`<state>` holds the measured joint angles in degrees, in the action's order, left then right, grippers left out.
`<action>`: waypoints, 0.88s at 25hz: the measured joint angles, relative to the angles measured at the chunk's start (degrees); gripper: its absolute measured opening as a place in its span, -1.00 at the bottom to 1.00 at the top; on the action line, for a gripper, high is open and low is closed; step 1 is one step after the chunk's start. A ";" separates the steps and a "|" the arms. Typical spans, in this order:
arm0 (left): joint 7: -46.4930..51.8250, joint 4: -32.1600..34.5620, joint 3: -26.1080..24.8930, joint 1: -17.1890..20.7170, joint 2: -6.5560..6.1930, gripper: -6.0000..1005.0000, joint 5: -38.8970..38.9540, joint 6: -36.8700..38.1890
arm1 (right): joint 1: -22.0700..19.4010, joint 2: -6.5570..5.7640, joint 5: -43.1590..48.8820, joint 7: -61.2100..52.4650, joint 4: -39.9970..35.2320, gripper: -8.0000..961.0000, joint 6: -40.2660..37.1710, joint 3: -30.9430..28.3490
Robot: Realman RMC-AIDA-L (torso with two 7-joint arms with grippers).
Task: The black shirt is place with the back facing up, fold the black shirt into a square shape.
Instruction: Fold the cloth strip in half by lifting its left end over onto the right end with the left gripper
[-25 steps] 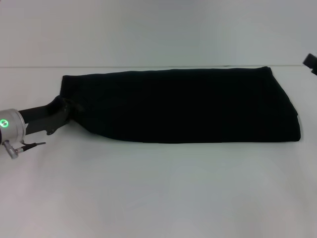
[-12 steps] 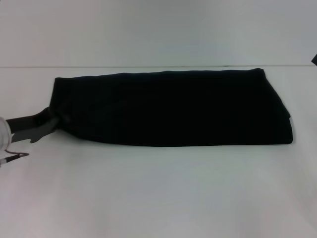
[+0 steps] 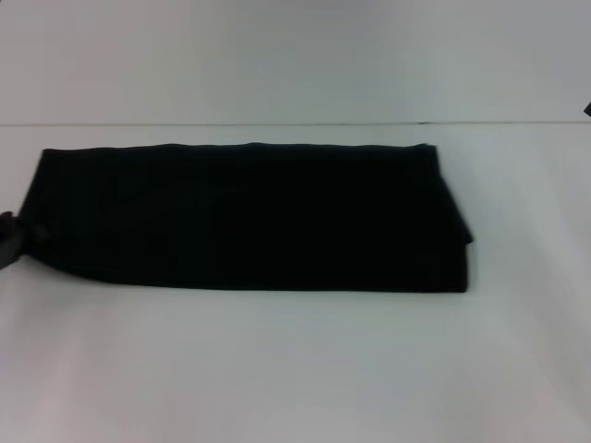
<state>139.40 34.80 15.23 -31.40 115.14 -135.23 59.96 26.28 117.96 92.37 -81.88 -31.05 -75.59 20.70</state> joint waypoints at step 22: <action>5.56 7.54 14.55 -20.03 3.75 -0.72 8.16 16.22 | -0.29 -0.34 0.03 -0.66 0.56 0.84 -0.16 -1.34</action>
<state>144.96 42.34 29.78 -51.43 118.88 -127.07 76.19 25.99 117.62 92.40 -82.54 -30.50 -75.75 19.36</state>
